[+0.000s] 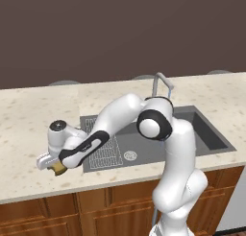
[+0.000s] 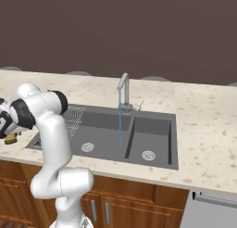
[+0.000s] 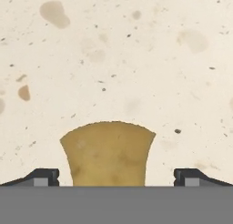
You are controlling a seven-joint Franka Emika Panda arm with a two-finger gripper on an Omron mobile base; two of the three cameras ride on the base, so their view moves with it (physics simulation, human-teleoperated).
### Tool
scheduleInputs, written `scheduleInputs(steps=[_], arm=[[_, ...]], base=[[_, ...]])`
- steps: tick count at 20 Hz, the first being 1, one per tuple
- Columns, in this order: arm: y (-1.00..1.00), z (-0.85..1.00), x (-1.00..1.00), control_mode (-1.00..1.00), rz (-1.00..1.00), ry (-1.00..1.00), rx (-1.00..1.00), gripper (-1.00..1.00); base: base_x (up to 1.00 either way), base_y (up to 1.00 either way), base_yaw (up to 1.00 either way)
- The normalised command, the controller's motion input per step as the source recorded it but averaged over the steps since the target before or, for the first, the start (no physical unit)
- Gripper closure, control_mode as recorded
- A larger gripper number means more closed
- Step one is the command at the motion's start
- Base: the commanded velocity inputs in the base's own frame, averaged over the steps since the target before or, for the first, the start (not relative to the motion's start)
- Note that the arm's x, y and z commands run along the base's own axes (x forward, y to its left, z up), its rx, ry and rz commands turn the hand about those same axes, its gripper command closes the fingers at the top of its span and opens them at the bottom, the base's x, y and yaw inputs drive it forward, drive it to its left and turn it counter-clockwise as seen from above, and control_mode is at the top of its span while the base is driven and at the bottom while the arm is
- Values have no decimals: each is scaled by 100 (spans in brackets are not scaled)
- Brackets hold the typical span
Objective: Soak the sponge with water for a few seconds and then drop it inside the sink.
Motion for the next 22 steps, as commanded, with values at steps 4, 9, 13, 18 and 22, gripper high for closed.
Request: scheduleInputs(steps=[4,9,13,18,22], arm=[[0,-19,0,-100,0,0,0,-100],[0,-29,0,-100,0,0,0,-100],[0,-7,0,-100,0,0,0,-100],[0,0,0,-100,0,0,0,-100],[0,0,0,-100,0,0,0,100]], base=[[0,0,0],[0,0,0],[0,0,0],[0,0,0],[0,0,0]])
